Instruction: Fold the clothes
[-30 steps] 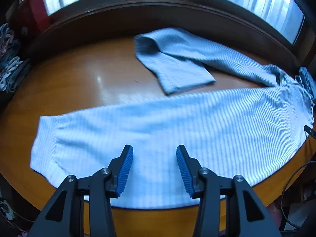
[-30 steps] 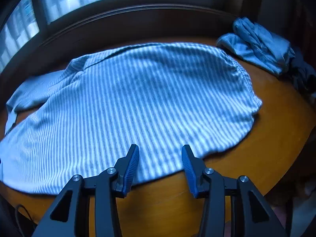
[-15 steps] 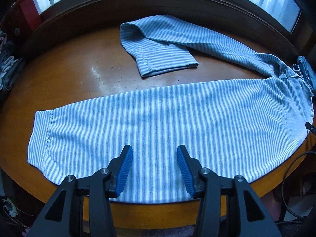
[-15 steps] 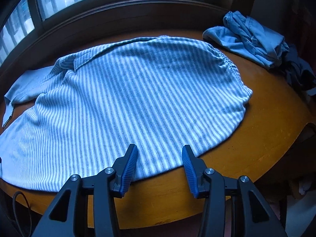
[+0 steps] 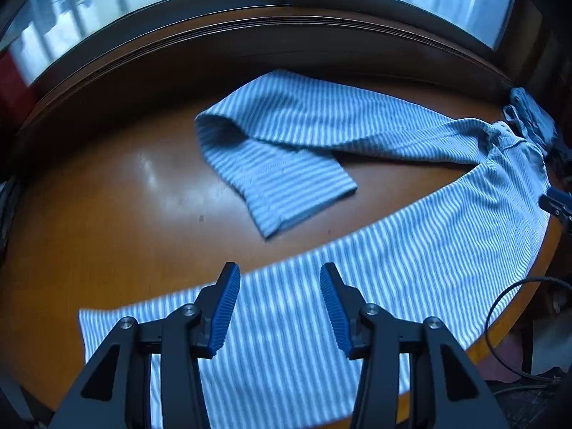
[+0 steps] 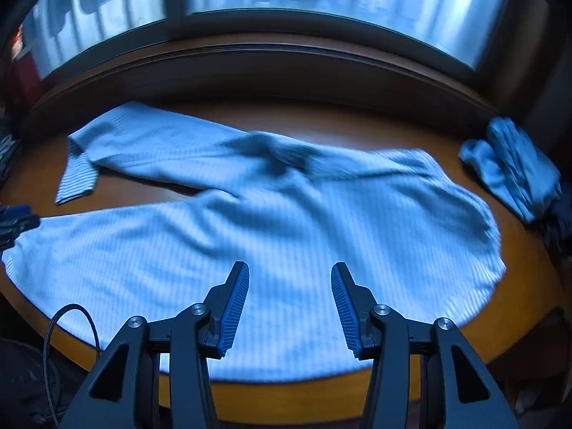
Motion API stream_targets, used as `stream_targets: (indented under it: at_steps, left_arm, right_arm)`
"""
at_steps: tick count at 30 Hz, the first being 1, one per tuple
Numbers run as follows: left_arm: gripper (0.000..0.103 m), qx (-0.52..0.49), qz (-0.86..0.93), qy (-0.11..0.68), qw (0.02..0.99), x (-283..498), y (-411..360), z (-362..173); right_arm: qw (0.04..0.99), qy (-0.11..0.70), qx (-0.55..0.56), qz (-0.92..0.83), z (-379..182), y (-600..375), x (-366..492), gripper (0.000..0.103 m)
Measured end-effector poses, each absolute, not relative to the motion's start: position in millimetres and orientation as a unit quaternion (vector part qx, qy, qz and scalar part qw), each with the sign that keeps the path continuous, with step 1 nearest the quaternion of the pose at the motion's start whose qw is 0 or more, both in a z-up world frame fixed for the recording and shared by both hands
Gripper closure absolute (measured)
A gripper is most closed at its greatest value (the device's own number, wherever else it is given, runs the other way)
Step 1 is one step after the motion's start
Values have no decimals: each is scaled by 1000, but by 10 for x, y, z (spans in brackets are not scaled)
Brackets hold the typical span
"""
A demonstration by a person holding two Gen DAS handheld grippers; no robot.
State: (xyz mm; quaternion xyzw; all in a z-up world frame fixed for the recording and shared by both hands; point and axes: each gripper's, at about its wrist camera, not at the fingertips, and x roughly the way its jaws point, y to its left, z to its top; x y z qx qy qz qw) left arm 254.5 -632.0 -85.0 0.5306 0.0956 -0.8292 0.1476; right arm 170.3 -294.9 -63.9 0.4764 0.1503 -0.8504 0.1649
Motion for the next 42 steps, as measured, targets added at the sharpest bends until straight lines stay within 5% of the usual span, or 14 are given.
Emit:
stream_targets:
  at_steps: [23, 31, 32, 35, 40, 42]
  left_arm:
    - [59, 535, -816, 158, 152, 2154, -6832, -1066]
    - [58, 529, -803, 190, 195, 2084, -7092, -1127]
    - [57, 524, -805, 199, 196, 2071, -7122, -1119]
    - [53, 517, -806, 217, 190, 2004, -7166, -1112]
    - [46, 513, -817, 195, 177, 1862, -7025, -1119]
    - [61, 513, -825, 161, 175, 1788, -6912, -1119]
  right_arm:
    - [383, 346, 446, -732, -926, -4963, 1223, 53]
    - [431, 349, 456, -697, -1133, -5185, 1021, 53]
    - [433, 347, 456, -696, -1156, -5187, 1008, 57]
    - [445, 316, 459, -701, -1141, -5128, 960, 94]
    - [432, 273, 436, -741, -955, -4920, 954, 95]
    - [430, 246, 426, -757, -823, -4824, 953, 95]
